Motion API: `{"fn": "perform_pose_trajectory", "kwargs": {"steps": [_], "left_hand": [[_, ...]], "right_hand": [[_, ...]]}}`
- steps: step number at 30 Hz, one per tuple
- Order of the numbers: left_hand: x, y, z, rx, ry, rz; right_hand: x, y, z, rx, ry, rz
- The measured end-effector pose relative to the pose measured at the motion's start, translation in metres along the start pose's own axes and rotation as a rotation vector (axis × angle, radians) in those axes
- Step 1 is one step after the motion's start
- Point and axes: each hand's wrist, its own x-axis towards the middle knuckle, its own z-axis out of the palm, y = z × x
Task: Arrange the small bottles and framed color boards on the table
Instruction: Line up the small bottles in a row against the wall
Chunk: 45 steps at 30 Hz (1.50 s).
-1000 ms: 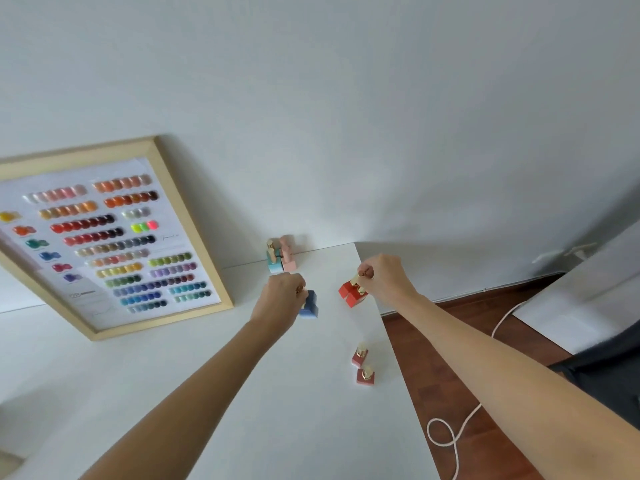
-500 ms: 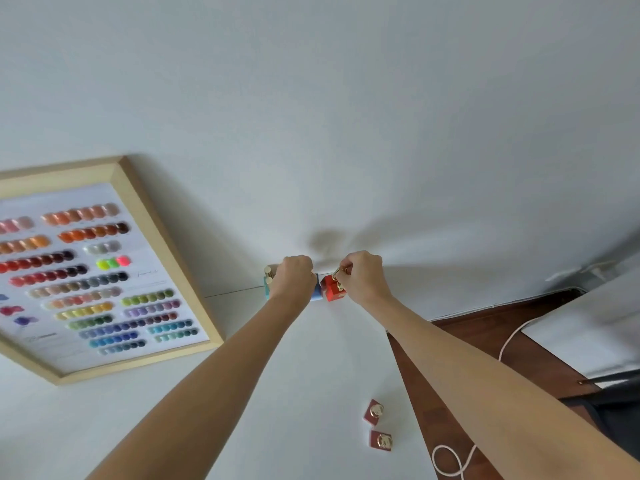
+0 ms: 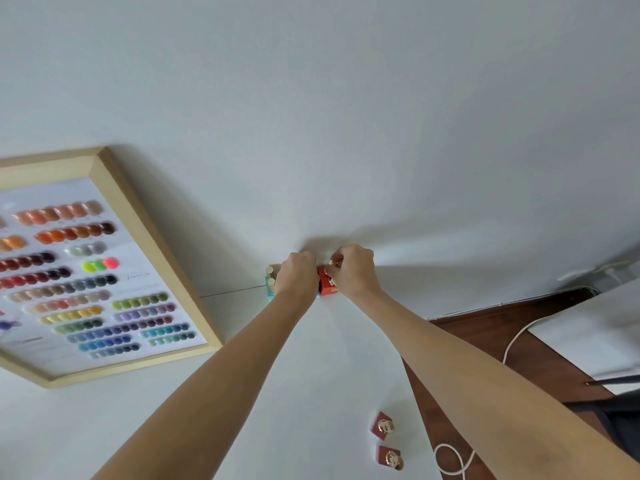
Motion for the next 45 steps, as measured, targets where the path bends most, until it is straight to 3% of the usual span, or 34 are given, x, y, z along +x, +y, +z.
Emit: {"fn": "perform_pose_trajectory", "kwargs": {"steps": [10,19,24,28,32,40,45], "left_hand": [[-0.005,-0.003,-0.006,-0.046,0.027,-0.001],[-0.057,-0.005,-0.023,-0.059,0.088,0.176],[-0.121,-0.014,0.002,-0.228,-0.128,0.269],[-0.170,-0.014,0.029,-0.193,-0.314,0.431],[-0.199,-0.006,0.046,-0.202,-0.386,0.527],[-0.209,0.011,0.056,-0.114,-0.294,0.534],[-0.207,0.013,0.056,-0.076,-0.245,0.497]], "right_hand": [[-0.001,0.003,0.000,0.028,-0.042,-0.028],[-0.037,0.013,-0.039,0.046,-0.090,-0.112],[-0.086,0.044,-0.067,0.046,-0.239,-0.129],[-0.138,0.078,-0.078,0.026,-0.285,-0.061],[-0.193,0.104,-0.086,0.004,-0.300,-0.012],[-0.254,0.119,-0.070,0.093,-0.282,0.024],[-0.262,0.120,-0.053,0.128,-0.170,-0.001]]}}
